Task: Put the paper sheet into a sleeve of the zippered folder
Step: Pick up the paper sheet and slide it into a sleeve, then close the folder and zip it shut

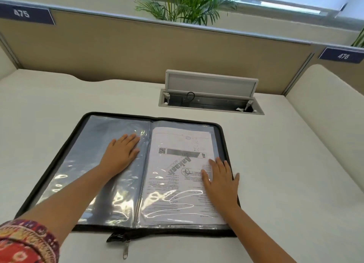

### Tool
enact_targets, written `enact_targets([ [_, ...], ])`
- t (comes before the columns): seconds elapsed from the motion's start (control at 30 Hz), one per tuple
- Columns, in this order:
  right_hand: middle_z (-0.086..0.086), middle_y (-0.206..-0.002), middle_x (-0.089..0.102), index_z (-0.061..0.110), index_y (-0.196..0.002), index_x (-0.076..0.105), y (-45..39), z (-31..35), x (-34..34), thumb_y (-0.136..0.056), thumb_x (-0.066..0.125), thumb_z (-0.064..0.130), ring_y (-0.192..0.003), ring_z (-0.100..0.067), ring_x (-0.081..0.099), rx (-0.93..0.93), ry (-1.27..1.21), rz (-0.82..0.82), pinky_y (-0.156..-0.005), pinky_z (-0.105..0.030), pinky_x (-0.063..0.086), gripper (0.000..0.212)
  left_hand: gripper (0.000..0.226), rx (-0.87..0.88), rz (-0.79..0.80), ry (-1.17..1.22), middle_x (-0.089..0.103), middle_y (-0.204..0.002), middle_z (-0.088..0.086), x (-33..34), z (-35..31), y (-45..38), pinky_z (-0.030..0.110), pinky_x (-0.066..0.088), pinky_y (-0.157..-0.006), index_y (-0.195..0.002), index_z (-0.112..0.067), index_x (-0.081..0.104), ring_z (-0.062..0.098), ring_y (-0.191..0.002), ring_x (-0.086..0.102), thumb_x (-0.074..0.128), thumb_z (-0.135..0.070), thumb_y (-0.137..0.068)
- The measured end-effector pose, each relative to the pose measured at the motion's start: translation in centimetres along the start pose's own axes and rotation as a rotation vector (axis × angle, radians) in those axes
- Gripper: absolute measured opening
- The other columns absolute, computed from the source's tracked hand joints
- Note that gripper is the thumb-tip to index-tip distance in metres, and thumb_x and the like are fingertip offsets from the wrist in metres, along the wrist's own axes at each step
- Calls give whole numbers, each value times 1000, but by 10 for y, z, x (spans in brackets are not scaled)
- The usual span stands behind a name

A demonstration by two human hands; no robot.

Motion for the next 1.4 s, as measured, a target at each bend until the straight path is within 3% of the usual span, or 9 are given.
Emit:
enact_targets([
  [0.13, 3, -156, 18, 28, -143, 28, 1, 0, -1, -79, 2, 64, -144, -17, 9, -11, -16, -11, -114, -55, 9, 78, 56, -94, -36, -31, 33, -150, 2, -10, 43, 20, 50, 22, -110, -140, -22, 36, 25, -138, 28, 24, -46, -91],
  [0.3, -1, -157, 14, 26, -141, 33, -3, -5, 1, -94, 30, 51, -145, -20, 2, 13, -50, -37, -114, -54, 5, 53, 40, -316, -179, -101, 39, -145, 13, -29, 95, 57, 60, 23, -104, -127, -13, 48, 36, -133, 31, 45, -32, -93],
  [0.43, -3, -156, 18, 25, -142, 31, -3, -5, 2, -95, 31, 50, -145, -22, 4, 23, -55, -27, -114, -54, 6, 53, 52, -595, -152, -17, 38, -142, 17, -32, 124, 83, 63, 28, -98, -136, -11, 37, 42, -126, 35, 43, -38, -92],
  [0.6, -3, -156, 18, 26, -143, 29, -9, -5, 2, -95, 29, 51, -145, -24, 3, 20, -22, 2, -115, -54, 6, 54, 50, -685, -94, 98, 52, -124, 24, -37, 138, 83, 58, 36, -93, -136, -19, 38, 48, -114, 43, 44, -41, -92],
  [0.73, -3, -156, 19, 26, -142, 29, -15, -6, 0, -95, 29, 50, -144, -25, 5, 18, -18, 16, -114, -55, 8, 54, 40, -749, -175, 537, 57, -118, 22, -47, 153, 77, 46, 38, -96, -123, -11, 52, 43, -108, 50, 48, -36, -92],
  [0.8, -4, -156, 18, 25, -143, 29, -15, -6, 0, -95, 29, 50, -144, -25, 4, 23, -18, 27, -114, -55, 7, 54, 27, -793, -164, 889, 58, -99, 16, -56, 151, 77, 36, 42, -77, -100, -10, 59, 32, -89, 52, 48, -33, -93],
  [0.87, -3, -156, 17, 25, -143, 29, -16, -7, -1, -95, 30, 50, -145, -25, 3, 19, -27, 47, -114, -55, 6, 54, 19, -837, -93, 1072, 51, -85, 6, -68, 149, 78, 31, 37, -64, -100, -16, 50, 25, -82, 46, 47, -34, -94],
  [1.17, -2, -156, 17, 26, -140, 33, -23, -13, -15, -95, 40, 45, -144, -24, 7, 35, -169, 108, -112, -57, -3, 50, 35, -604, -56, 1305, 64, -60, -11, -150, 145, 54, 26, 40, -65, -83, -19, 64, 7, -60, 59, 35, -34, -96],
  [1.4, 1, -148, 36, 27, -131, 45, -26, 5, -44, -94, 44, 41, -138, -21, 29, 78, -302, -8, -111, -56, -5, 39, 36, -290, -14, 1510, 68, -71, -11, -182, 75, 35, 17, 55, -57, -75, -22, 75, 4, -61, 64, 44, -35, -88],
])
Point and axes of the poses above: each hand's wrist, its own y-axis away from the middle knuckle, its own x-axis out of the palm, z = x × y, the point moved 5 cm from there along -y, towards the middle knuckle
